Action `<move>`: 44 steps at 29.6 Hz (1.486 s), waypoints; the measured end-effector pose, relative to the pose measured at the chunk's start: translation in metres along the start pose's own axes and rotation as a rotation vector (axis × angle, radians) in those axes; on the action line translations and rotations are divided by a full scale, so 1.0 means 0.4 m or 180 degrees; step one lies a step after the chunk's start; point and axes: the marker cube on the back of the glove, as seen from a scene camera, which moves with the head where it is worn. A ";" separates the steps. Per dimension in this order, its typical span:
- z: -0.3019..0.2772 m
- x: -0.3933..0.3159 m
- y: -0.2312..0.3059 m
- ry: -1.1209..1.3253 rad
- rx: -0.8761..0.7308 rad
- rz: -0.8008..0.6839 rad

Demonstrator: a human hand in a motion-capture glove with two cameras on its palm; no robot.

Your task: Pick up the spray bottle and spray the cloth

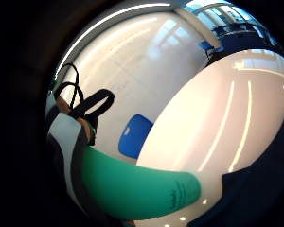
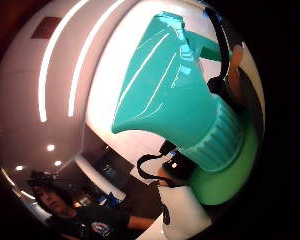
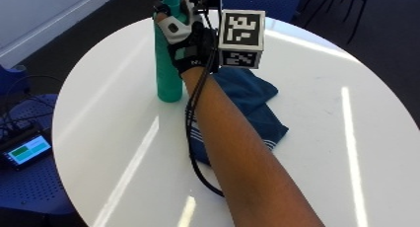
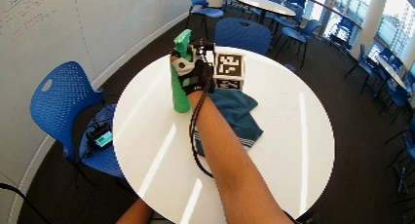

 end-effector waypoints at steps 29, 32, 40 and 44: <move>0.019 0.047 0.056 0.0130 -0.0830 0.0786; 0.017 0.060 0.069 0.0122 -0.0855 0.0832; 0.005 0.077 0.123 0.0094 -0.1011 0.0816; -0.006 0.038 0.175 -0.0023 -0.1300 0.0685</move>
